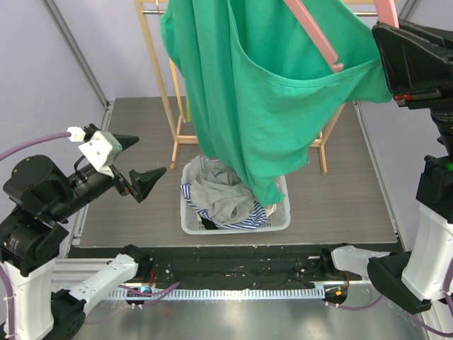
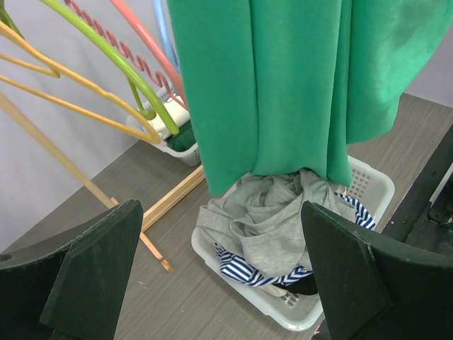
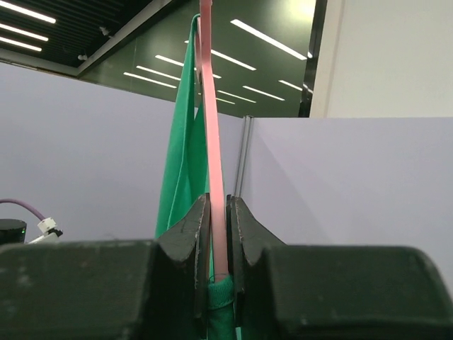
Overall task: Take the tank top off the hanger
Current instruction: Pick up the hanger from the clothesline, then remove the tank top from the hanger.
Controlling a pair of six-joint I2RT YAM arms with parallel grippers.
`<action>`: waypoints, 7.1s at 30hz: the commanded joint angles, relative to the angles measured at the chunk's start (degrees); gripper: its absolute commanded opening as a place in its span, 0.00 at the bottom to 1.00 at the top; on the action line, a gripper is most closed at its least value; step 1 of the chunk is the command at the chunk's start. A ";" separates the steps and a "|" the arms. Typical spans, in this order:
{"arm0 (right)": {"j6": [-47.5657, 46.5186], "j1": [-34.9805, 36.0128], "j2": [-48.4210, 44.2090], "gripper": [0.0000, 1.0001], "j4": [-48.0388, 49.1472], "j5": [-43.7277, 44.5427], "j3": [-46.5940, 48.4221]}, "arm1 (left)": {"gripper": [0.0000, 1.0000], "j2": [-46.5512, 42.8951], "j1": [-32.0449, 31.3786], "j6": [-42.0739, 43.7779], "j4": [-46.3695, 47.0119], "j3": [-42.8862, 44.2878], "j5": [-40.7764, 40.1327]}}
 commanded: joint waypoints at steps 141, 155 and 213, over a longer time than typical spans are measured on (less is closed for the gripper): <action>-10.11 2.85 -29.28 0.05 -21.50 28.90 -72.08 | 0.04 19.79 -8.96 17.33 -14.23 16.83 13.07; -29.97 2.94 -40.71 0.86 -33.46 3.91 -57.76 | 0.02 29.63 -9.66 21.62 -19.74 21.31 25.10; -26.82 3.03 -33.06 0.01 -35.31 -16.32 -54.41 | 1.00 24.75 -15.91 12.31 -1.23 27.13 -0.01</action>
